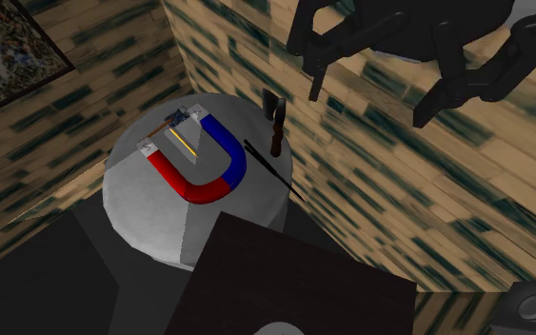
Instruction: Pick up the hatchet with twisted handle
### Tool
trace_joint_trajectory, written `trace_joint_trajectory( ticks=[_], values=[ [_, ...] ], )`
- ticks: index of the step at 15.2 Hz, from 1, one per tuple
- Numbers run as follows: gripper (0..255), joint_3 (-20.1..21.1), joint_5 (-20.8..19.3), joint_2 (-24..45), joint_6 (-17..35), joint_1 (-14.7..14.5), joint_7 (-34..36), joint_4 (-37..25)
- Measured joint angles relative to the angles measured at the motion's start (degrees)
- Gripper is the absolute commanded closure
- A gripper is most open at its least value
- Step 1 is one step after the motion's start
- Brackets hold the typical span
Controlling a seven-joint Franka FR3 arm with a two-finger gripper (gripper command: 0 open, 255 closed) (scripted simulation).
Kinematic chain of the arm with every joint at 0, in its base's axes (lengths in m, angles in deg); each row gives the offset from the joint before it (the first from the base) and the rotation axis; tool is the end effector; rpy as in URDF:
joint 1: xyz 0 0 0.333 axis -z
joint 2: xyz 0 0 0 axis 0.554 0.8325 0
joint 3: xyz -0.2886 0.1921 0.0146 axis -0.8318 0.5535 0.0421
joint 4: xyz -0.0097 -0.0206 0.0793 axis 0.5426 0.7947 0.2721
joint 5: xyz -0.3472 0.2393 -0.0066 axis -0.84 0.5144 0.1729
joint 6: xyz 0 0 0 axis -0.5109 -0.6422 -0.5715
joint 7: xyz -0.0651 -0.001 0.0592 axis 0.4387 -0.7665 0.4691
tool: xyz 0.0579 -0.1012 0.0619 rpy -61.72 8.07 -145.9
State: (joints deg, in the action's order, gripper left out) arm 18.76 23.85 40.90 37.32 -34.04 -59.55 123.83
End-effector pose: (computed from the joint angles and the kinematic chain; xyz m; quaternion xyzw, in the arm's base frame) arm 0.2944 0.0338 0.6161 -0.9993 -0.0310 0.0062 0.0195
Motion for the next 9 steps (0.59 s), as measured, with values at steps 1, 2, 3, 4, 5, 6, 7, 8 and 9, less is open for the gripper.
trace_joint_trajectory(
  ticks=[1, 2, 3, 4, 5, 6, 7, 8, 9],
  values=[
    [0, 0.0, 0.0, 0.0, 0.0, 0.0, 0.0, 0.0],
    [0, -0.04, 0.01, 0.16, 0.87, -0.14, -0.38, 0.57],
    [0, 0.17, 0.23, 0.54, 2.58, -0.42, -0.71, 1.68],
    [0, 0.11, 0.22, 1.37, 4.78, -0.63, -1.46, 2.75],
    [0, 0.02, 0.23, 1.92, 6.98, -0.88, -2.28, 4.05],
    [0, 0.17, 0.44, 2.46, 9.27, -1.23, -2.85, 5.43],
    [0, 0.01, 0.44, 3.11, 11.63, -1.46, -3.77, 6.79],
    [0, 0.24, 0.67, 4.4, 14.01, -1.83, -4.29, 7.47],
    [0, 0.33, 0.82, 5.37, 16.22, -2.16, -4.97, 8.3]
  ],
)
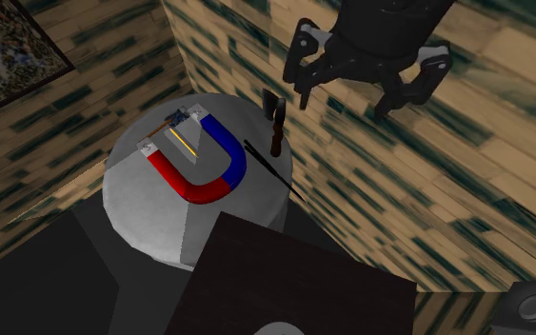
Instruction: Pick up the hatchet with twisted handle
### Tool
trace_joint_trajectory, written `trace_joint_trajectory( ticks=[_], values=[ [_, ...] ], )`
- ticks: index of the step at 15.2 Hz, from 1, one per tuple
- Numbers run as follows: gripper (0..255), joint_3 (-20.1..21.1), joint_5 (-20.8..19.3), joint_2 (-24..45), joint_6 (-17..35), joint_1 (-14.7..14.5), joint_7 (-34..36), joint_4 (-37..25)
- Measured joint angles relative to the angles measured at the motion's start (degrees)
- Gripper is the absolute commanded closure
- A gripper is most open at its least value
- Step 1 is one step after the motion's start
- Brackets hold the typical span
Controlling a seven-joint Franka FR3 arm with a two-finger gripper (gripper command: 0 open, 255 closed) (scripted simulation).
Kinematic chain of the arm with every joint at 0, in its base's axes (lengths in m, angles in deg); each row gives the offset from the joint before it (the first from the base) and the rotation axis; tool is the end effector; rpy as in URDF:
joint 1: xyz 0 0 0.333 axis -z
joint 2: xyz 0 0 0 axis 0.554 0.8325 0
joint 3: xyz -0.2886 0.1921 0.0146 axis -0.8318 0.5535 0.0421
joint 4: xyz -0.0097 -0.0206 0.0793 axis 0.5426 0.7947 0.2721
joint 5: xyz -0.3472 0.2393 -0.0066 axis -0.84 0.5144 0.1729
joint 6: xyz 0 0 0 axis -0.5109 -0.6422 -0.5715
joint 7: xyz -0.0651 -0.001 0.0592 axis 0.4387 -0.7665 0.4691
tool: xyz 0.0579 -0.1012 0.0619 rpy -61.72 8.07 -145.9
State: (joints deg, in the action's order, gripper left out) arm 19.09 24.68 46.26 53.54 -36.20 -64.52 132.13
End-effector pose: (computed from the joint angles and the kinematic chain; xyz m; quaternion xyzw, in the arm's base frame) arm 0.3438 0.0484 0.5381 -0.9958 -0.0861 -0.0167 0.0261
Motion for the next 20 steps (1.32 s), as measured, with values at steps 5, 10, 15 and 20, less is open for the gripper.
trace_joint_trajectory(
  ticks=[5, 10, 15, 20],
  values=[
    [0, 0.1, 0.7, 6.38, 11.6, -1.49, -3.88, 3.36],
    [0, 0.83, 1.87, 15.28, 23.78, -3.35, -7.3, 4.69],
    [0, 1.26, 2.98, 25.68, 34.49, -4.99, -11.25, 3.05],
    [0, 1.77, 4.26, 36.35, 43.65, -6.42, -15.62, -0.3]
  ],
)
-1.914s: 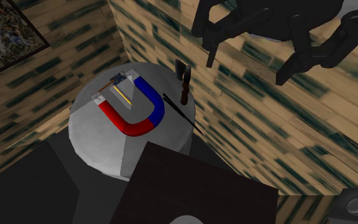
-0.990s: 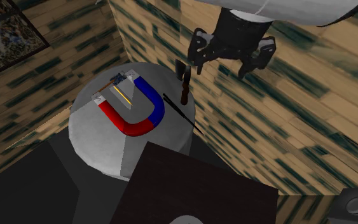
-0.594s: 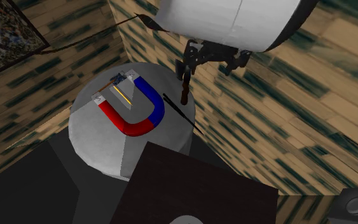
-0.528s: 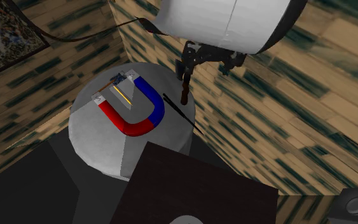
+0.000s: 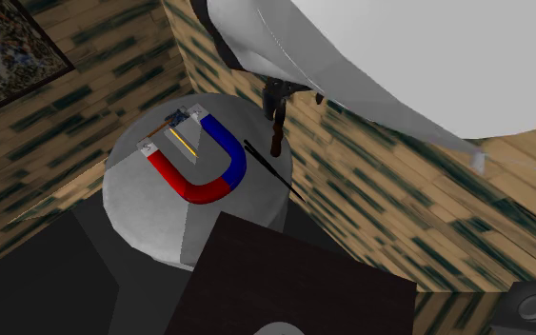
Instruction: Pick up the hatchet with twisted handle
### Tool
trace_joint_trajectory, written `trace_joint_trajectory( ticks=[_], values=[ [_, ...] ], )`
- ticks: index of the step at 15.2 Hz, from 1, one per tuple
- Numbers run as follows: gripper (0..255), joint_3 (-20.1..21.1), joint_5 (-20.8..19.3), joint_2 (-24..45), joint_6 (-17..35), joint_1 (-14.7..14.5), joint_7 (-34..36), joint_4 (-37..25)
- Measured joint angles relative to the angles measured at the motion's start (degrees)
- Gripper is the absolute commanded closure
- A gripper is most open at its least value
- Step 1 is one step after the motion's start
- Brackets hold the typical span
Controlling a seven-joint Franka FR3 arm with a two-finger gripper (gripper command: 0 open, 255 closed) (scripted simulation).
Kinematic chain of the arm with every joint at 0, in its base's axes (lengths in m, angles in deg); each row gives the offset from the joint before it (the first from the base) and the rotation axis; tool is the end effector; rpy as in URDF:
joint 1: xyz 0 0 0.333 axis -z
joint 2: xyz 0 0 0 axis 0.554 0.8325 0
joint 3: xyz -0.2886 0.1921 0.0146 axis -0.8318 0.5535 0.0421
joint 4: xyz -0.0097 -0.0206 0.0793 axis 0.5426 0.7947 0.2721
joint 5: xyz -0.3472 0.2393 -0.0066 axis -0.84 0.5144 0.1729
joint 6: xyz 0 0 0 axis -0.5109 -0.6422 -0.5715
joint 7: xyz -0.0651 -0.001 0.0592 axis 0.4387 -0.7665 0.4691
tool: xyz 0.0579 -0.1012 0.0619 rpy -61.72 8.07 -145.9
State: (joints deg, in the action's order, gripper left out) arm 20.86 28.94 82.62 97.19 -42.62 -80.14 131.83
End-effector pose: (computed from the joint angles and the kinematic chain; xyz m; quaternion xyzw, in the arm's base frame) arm 0.4973 0.1251 0.3378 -0.9655 -0.2417 -0.0858 0.0447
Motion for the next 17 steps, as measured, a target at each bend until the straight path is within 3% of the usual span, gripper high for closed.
trace_joint_trajectory(
  ticks=[8, 17],
  values=[
    [0, 2.02, 1.2, 18.21, 11.83, -1.78, -5.99, -9.36],
    [0, 2.59, 1.59, 25.06, 17.23, -1.72, -7.65, -11.17]
  ],
)
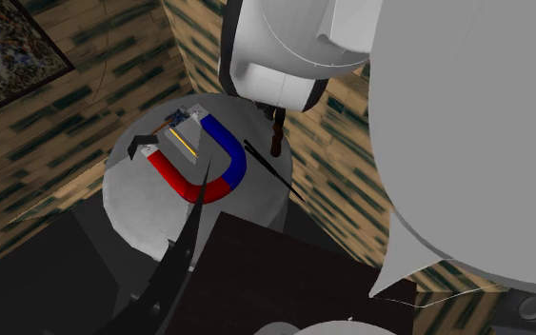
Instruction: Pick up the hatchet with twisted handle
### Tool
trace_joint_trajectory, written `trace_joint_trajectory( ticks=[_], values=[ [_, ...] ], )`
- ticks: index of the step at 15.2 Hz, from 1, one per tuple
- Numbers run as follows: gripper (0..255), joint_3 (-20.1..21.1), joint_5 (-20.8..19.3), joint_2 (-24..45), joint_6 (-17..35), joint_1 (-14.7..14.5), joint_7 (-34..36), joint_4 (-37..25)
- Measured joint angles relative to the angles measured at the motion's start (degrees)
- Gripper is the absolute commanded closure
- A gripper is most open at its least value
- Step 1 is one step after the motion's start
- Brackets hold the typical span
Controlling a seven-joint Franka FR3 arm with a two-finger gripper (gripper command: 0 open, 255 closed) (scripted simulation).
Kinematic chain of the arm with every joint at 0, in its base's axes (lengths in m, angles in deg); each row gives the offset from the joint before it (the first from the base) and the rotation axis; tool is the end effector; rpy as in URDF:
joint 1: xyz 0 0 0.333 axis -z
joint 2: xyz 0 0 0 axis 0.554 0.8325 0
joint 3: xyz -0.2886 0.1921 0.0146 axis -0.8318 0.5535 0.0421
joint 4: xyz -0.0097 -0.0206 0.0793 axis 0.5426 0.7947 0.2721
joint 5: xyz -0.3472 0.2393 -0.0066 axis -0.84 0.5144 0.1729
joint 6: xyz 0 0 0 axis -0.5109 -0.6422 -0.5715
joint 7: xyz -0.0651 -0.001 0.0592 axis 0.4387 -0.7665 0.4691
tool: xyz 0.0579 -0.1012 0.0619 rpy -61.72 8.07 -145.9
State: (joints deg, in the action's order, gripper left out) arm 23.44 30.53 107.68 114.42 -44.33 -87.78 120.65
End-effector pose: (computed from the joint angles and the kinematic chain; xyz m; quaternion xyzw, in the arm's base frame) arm 0.5695 0.1808 0.2126 -0.9422 -0.3097 -0.1165 0.0526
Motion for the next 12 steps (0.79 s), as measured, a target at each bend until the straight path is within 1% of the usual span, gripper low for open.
trace_joint_trajectory(
  ticks=[1, 12],
  values=[
    [255, 0.0, 0.0, 0.19, 0.13, 0.01, -0.04, -0.06],
    [255, 0.0, 0.02, 0.01, -0.02, 0.07, -0.09, -0.04]
  ],
)
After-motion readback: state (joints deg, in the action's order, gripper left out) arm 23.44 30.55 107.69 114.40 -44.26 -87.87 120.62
